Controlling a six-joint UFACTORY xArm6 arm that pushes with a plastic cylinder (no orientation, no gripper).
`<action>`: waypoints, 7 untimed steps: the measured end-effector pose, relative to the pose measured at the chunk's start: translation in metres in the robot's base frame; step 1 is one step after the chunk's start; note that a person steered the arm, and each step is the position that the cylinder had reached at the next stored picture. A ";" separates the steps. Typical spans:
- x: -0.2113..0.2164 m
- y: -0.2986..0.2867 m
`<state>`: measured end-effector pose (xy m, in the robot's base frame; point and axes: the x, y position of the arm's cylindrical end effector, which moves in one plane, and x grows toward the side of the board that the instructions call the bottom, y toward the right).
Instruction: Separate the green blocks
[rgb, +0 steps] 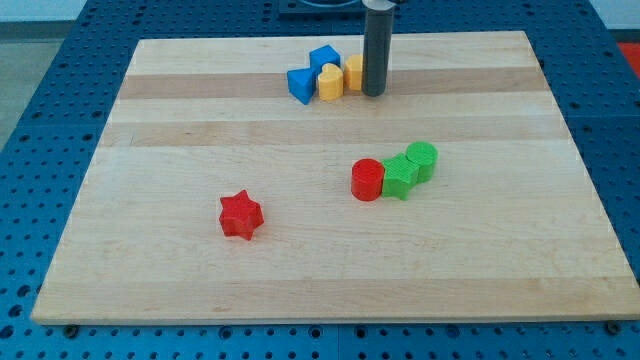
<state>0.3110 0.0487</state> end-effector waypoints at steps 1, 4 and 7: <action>0.000 -0.011; 0.033 0.083; 0.155 0.117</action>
<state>0.4662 0.1653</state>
